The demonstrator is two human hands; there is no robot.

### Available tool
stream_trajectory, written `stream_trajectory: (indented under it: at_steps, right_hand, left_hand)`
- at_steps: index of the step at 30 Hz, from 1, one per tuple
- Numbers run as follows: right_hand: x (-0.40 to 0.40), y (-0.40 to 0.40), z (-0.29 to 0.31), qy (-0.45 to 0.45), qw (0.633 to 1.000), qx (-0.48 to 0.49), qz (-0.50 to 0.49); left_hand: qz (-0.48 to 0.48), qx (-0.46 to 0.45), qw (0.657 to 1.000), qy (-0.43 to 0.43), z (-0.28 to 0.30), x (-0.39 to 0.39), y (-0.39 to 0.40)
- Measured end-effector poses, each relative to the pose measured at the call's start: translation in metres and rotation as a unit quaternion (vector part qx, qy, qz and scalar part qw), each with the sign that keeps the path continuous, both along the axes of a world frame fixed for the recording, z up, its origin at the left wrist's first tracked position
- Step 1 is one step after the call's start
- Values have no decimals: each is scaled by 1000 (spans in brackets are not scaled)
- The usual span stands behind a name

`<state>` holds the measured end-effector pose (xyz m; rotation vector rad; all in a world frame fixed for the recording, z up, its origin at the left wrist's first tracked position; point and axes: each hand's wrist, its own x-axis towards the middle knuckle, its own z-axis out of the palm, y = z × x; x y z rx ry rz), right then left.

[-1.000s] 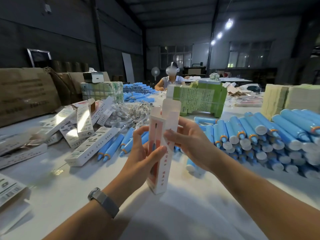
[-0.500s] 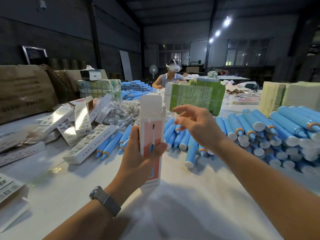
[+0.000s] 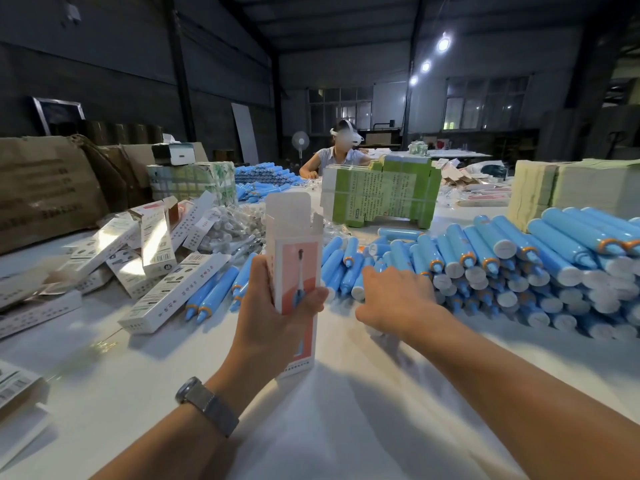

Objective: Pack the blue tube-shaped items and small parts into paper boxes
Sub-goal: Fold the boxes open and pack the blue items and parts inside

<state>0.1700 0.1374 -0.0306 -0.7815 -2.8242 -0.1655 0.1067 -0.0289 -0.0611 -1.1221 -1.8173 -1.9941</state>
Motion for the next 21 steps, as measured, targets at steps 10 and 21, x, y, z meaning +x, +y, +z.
stream_trajectory:
  at_steps: [10,21]
  right_hand:
    - [0,7,3,44,965,-257,8]
    - [9,-18,48,399,672,-590,202]
  left_hand:
    - [104,-32,989,99,-1,-7,-9]
    - [185,-46,966,175,-3,-20,-15]
